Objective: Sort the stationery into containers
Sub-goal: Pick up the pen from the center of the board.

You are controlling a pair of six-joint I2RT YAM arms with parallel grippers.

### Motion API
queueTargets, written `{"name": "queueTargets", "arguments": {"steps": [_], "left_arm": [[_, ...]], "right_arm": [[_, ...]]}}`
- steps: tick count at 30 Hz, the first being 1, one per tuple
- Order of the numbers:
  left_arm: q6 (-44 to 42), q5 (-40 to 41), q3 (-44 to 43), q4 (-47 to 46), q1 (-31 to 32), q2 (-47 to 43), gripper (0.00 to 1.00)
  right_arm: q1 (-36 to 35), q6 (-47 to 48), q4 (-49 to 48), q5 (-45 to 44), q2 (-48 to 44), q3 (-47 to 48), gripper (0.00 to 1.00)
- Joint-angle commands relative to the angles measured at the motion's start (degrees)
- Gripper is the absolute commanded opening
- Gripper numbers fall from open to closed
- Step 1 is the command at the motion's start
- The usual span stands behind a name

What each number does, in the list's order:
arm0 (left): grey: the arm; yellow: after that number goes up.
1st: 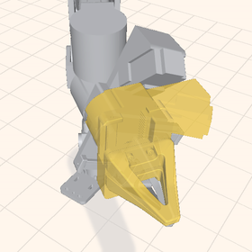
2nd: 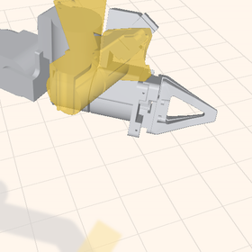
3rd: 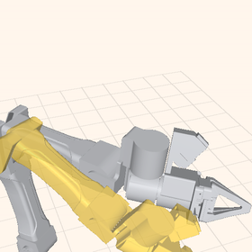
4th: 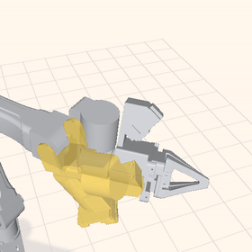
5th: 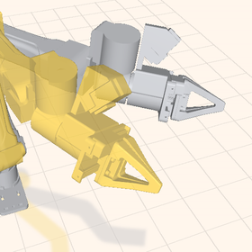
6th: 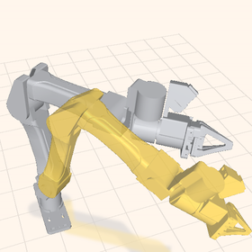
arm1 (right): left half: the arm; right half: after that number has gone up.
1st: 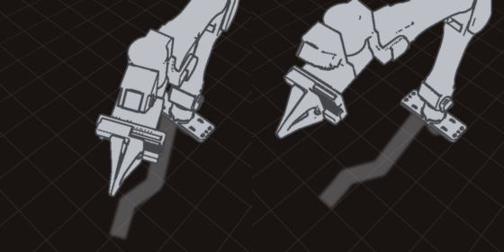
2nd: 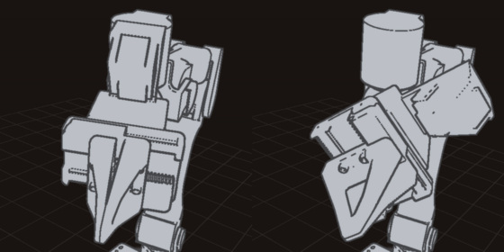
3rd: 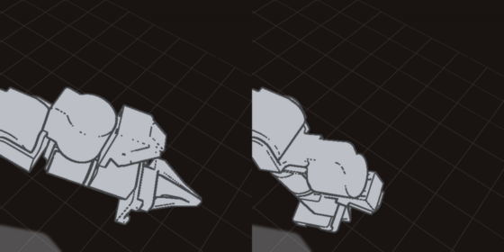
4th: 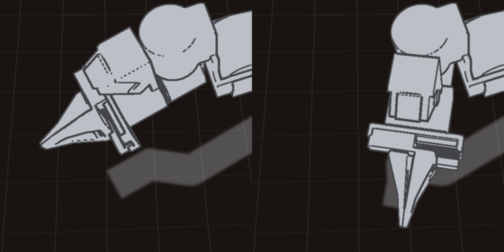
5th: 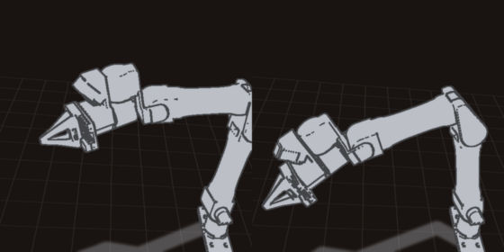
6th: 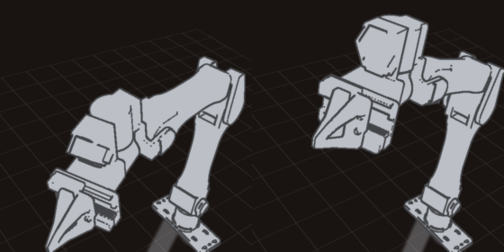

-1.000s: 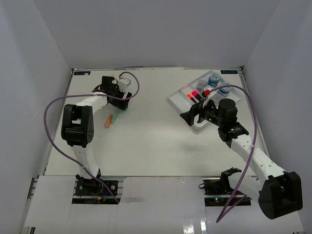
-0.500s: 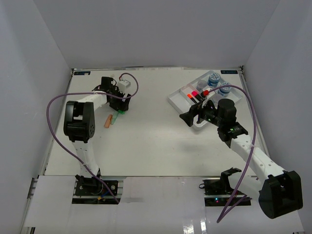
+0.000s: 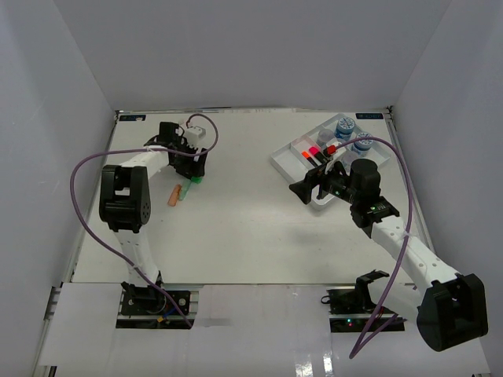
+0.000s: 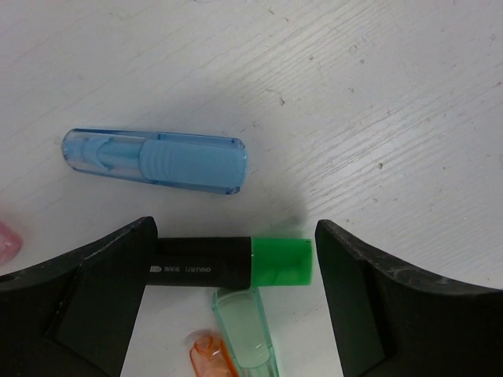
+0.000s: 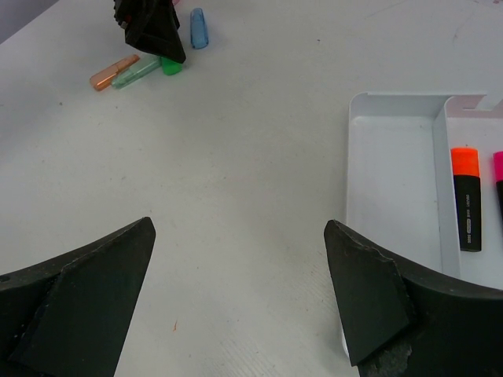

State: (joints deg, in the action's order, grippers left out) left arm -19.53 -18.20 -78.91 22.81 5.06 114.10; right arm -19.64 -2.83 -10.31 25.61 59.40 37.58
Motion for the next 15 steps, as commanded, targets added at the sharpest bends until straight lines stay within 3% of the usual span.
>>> {"name": "queueTargets", "arguments": {"steps": [1, 15], "left_arm": [[-1.47, -0.26, -1.77, 1.01, -0.66, -5.64, 0.94], [-13.25, -2.9, 4.91, 1.45, -0.84, -8.28, 0.98]], "right_arm": [[-0.49, 0.02, -1.03, 0.23, -0.51, 0.39, 0.95], [-0.75, 0.1, -0.68, 1.03, 0.19, 0.47, 0.95]]}}
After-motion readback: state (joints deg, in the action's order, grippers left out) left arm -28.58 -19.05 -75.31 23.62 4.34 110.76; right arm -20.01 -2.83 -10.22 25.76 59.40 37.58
